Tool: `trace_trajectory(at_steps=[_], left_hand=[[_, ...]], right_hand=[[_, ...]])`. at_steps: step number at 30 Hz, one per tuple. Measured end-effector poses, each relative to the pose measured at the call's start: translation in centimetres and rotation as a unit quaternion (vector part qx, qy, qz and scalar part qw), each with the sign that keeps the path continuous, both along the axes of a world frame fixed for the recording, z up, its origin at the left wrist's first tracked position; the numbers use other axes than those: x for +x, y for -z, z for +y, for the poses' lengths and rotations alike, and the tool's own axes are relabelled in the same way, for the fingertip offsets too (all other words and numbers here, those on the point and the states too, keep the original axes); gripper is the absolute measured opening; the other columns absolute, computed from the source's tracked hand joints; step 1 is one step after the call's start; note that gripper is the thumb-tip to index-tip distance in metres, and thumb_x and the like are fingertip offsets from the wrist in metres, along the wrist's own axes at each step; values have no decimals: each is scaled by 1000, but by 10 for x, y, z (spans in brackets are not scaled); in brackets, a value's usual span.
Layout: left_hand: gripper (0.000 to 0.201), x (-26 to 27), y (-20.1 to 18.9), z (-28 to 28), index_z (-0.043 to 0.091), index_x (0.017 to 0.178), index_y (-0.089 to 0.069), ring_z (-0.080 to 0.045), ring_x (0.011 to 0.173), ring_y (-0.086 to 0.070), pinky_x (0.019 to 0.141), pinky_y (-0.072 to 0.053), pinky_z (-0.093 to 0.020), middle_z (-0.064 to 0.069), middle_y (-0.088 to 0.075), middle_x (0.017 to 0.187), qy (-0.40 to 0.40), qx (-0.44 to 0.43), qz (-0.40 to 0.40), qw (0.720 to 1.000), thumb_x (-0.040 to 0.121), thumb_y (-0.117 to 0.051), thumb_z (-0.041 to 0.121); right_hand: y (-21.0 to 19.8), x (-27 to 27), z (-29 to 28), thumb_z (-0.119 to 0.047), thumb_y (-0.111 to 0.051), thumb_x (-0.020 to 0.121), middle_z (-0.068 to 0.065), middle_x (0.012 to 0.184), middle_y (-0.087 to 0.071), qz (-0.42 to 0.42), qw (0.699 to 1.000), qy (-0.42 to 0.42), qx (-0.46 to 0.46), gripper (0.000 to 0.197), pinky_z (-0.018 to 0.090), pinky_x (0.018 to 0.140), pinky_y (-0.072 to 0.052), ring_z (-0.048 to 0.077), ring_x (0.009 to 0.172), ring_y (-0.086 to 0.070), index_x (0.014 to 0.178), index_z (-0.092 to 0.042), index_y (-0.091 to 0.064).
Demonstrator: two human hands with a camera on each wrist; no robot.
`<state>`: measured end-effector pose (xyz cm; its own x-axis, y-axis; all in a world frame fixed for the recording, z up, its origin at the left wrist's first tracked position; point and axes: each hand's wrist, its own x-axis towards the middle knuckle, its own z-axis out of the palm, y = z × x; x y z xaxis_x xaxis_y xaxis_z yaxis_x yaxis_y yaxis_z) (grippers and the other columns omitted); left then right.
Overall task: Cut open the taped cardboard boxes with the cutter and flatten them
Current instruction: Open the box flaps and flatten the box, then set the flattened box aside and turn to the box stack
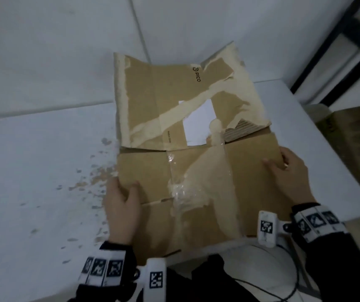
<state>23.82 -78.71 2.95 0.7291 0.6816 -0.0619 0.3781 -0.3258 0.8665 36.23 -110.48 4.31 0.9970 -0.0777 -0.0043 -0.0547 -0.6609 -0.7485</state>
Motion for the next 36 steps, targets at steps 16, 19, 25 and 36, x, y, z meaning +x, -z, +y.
trace_trajectory(at_steps=[16,19,25,36], left_hand=[[17,159,62,-240,-2,108,-52,-29,91,-57,70,-34,-25,-17,-60,101,76,-87,66,991,96,-44,8],[26,165,77,-256,-5,121,-48,-30,109,-55,76,-32,-22,-17,-57,116,65,-118,77,988,97,-41,4],[43,167,112,-257,-8,134,-38,-37,126,-43,106,-34,-37,-24,-45,132,97,-74,100,988,93,-46,2],[26,94,82,-210,13,115,-66,-24,114,-56,99,-44,-33,-12,-58,126,347,0,114,931,91,-56,11]], right_hand=[[81,80,-201,-21,-60,84,22,130,-52,179,958,66,-214,49,45,98,-42,37,116,-51,128,-1,-48],[109,44,-187,-30,-61,88,16,133,-49,219,955,-25,-197,51,42,101,-38,34,123,-44,130,-6,-47],[142,0,-176,-29,-60,90,17,156,-10,159,974,21,-157,64,43,117,-16,30,145,-5,145,-13,-31],[134,-21,-162,-26,-47,93,16,135,-48,76,983,59,-154,33,45,101,-34,35,126,-40,118,-6,-59]])
